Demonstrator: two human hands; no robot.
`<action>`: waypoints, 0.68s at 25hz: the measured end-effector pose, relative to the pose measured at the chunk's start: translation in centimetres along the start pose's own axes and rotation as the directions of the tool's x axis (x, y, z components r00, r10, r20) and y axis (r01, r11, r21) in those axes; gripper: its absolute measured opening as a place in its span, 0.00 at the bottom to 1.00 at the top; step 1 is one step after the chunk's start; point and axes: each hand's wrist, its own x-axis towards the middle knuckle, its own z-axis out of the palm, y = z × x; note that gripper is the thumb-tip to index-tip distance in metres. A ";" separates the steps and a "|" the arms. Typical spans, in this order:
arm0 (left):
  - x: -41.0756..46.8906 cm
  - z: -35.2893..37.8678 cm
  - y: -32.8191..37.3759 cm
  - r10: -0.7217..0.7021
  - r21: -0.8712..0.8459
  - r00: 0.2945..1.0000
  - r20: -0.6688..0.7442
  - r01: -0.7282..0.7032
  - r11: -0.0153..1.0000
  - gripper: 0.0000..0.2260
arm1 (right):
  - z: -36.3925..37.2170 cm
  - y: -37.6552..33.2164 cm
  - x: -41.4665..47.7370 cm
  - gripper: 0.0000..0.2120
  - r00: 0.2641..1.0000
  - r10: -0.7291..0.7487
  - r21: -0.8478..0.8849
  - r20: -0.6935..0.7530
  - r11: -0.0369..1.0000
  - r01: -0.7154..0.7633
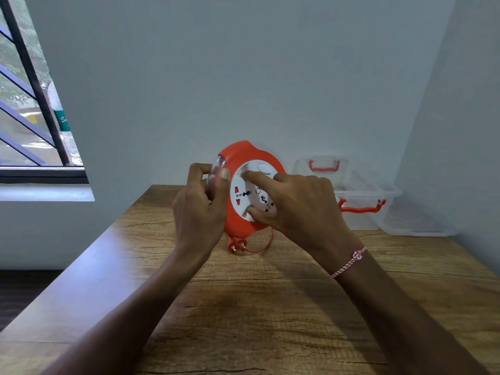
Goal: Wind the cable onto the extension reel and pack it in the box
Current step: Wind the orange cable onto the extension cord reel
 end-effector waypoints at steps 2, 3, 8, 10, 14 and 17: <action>-0.3 0.1 0.1 0.020 -0.006 1.000 -0.005 -0.021 1.000 0.15 | -0.1 -0.2 -0.1 0.31 0.997 0.079 0.072 -0.024 0.994 -0.077; -0.5 0.2 0.2 0.032 -0.011 0.999 -0.011 -0.032 0.999 0.15 | -0.1 -0.4 0.0 0.31 0.985 0.169 0.141 -0.026 0.976 -0.164; -1.3 0.9 0.6 0.070 -0.014 0.997 -0.036 -0.070 0.997 0.13 | -0.6 -2.1 1.2 0.25 0.556 0.693 0.652 0.459 0.162 -0.741; -1.1 0.8 0.4 0.060 0.011 0.997 -0.054 -0.060 0.998 0.14 | -1.1 -2.1 1.4 0.22 0.478 0.602 0.685 0.639 -0.162 -0.711; -0.2 0.4 0.0 -0.082 -0.037 0.993 -0.085 0.080 0.996 0.17 | -0.6 -1.0 0.6 0.18 0.759 0.595 0.533 0.263 0.566 -0.629; 0.3 0.2 -0.4 -0.110 -0.045 0.991 -0.079 0.107 0.993 0.17 | -0.2 0.5 0.1 0.24 0.984 0.178 0.138 0.009 0.974 -0.177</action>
